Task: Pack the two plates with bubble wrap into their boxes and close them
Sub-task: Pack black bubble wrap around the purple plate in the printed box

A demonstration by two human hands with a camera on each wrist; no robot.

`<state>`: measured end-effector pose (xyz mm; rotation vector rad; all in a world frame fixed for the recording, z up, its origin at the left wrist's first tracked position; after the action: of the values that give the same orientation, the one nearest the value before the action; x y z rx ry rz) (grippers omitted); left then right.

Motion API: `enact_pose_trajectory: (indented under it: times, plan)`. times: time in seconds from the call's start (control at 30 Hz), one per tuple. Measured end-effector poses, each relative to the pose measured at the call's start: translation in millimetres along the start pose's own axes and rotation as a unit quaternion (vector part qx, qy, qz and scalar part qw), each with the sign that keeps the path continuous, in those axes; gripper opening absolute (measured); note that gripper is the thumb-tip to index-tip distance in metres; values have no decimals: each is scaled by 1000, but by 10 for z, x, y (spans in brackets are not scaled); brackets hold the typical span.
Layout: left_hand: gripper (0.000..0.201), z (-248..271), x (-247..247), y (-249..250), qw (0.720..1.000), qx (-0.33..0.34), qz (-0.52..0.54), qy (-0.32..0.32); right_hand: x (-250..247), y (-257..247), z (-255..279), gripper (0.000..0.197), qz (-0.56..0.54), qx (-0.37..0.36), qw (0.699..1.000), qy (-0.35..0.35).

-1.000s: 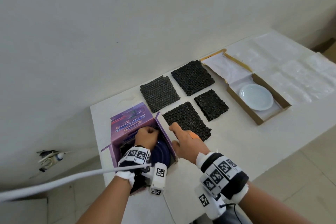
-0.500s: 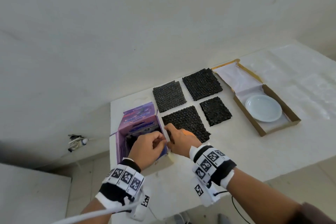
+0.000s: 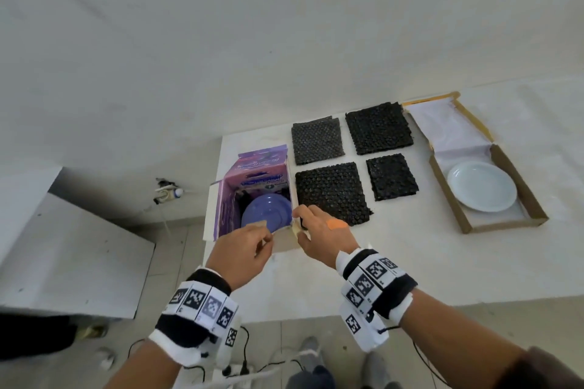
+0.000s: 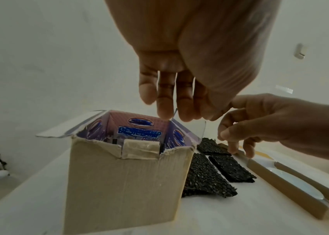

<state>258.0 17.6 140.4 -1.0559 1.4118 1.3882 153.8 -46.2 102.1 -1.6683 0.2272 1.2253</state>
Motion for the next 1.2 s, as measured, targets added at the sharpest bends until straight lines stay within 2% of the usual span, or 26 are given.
enact_pose_trajectory:
  times: [0.17,0.4,0.6,0.73,1.0,1.2]
  plan:
    - [13,66,5,-56,1000,-18,-11,3,54,-5,14,38,13,-5,1000,-16]
    - [12,-126,8,-299,991,-87,78,60,85,106,-4,37,31,24,999,-37]
    - [17,-387,85,-394,978,-146,139,47,0,229,-36,36,37,66,997,-18]
    - [16,-497,141,-414,974,-141,172,47,-62,341,-25,34,28,104,994,-5]
    - [16,-445,374,-540,976,-138,171,16,80,397,9,33,37,147,988,-3]
    - [15,-478,338,-419,974,-88,197,61,98,481,98,32,17,181,983,8]
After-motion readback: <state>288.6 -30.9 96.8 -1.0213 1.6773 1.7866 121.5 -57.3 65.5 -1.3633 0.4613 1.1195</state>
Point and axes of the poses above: each hand's wrist, its own z-axis away from the middle knuckle, its own x-axis out of the palm, y = z × x, the point moved 10 cm from there along -z, towards the middle knuckle, and after that the axes turned 5 degrees about x, right-handed, at the moved point
